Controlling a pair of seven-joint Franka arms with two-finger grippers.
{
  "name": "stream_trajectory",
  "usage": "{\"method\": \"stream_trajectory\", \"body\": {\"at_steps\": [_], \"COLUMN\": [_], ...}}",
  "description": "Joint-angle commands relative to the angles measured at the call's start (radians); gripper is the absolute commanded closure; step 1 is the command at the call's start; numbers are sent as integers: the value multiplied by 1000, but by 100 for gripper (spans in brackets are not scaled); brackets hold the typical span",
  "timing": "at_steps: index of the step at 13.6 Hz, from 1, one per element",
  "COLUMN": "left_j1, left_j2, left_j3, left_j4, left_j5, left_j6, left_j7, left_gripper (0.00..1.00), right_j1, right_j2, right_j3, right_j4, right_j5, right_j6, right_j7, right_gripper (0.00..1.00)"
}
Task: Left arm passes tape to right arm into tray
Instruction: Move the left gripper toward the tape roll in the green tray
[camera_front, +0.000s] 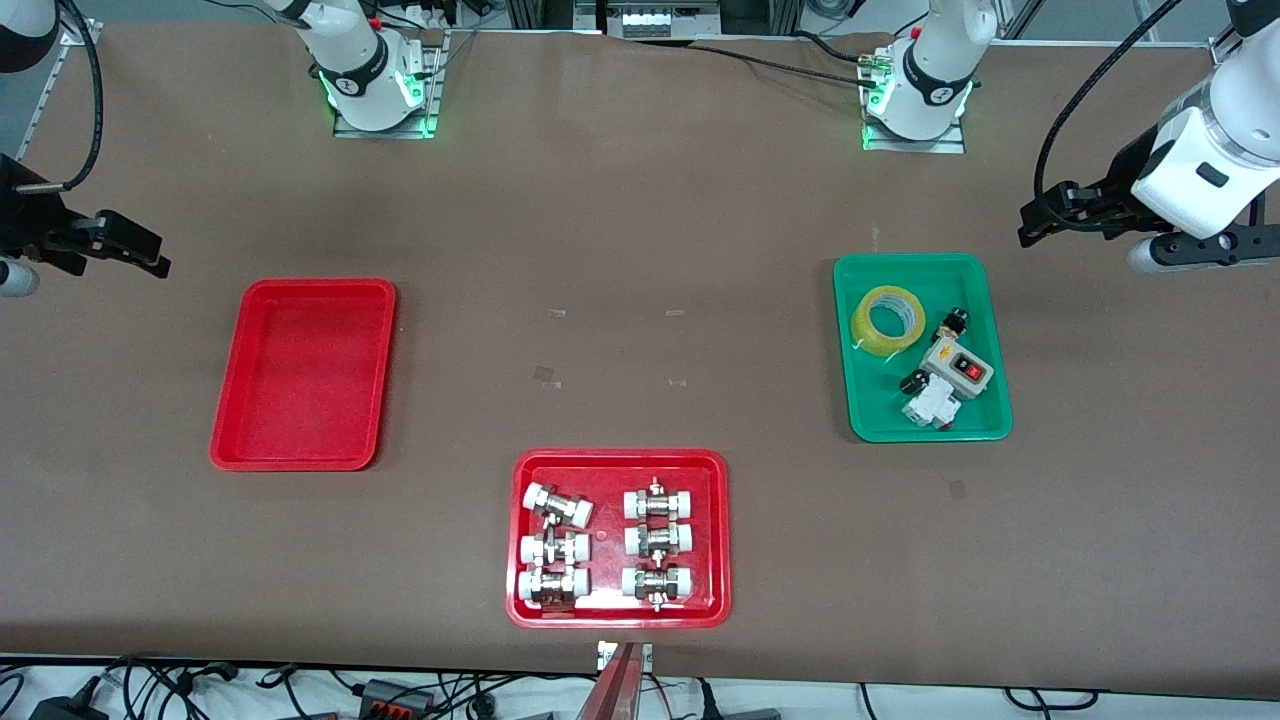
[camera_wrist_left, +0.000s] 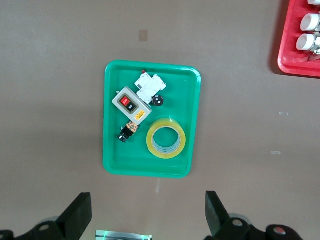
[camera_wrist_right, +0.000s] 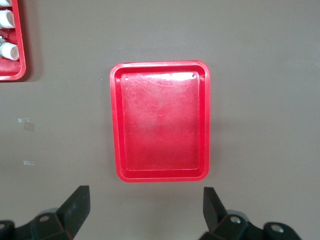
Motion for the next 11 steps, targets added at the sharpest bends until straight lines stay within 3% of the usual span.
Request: {"method": "stream_trajectory", "body": {"at_steps": [1, 4, 7, 11], "left_j1": [13, 13, 11, 26], "left_j2": [-10, -4, 111, 193], "left_j3": [-4, 1, 7, 7], "left_j4": [-12, -1, 69, 50], "left_j5": [-21, -21, -15, 19], "left_j6": [12, 13, 16, 64], "left_j7": [19, 19, 18, 55], "left_gripper": [0, 0, 0, 0], "right_j1": [-15, -14, -9, -9], "right_j2": [-18, -16, -15, -16], "right_j3": [14, 14, 14, 14], "right_j4": [-11, -8, -8, -9], "right_j5": [-3, -4, -7, -7], "right_j6": [3, 3, 6, 7], "right_j7": [-18, -18, -18, -18], "right_gripper": [0, 0, 0, 0]}}
